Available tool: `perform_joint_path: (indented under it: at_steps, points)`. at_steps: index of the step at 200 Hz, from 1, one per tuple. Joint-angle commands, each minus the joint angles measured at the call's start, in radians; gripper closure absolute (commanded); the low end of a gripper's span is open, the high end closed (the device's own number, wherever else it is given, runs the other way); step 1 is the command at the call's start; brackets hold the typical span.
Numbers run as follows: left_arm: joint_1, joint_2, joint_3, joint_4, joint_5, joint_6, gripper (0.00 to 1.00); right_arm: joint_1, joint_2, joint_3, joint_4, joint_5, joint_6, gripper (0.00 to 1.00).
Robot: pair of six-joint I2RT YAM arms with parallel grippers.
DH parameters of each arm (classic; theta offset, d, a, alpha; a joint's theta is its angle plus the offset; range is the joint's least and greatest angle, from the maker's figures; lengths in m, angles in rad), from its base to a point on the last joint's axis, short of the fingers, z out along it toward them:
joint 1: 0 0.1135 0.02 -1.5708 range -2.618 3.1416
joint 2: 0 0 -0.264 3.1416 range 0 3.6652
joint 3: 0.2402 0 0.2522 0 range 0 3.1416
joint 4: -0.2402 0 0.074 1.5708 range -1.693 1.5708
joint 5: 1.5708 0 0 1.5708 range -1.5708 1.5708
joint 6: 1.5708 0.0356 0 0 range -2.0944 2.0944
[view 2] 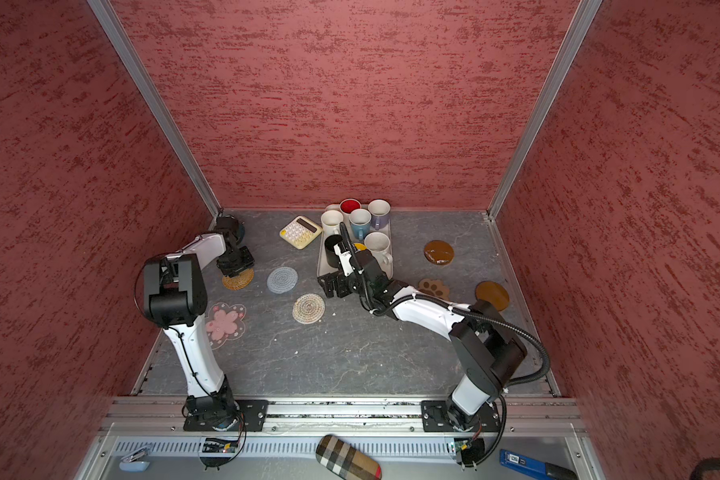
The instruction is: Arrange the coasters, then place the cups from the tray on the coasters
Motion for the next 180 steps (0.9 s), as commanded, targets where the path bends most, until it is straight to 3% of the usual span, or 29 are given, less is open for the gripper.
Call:
perform_joint_path:
  at_steps: [1, 67, 180]
  points:
    - [-0.033, -0.021, -0.045, 0.011, 0.011, -0.027, 0.56, -0.001, -0.055, -0.04, 0.027, 0.004, 0.021, 0.01]
    - [-0.119, -0.119, -0.197, 0.092, 0.033, -0.076, 0.56, -0.001, -0.16, -0.167, 0.026, 0.02, 0.053, 0.01]
    - [-0.306, -0.331, -0.433, 0.213, 0.073, -0.15, 0.56, -0.002, -0.274, -0.239, -0.02, 0.035, 0.054, 0.01]
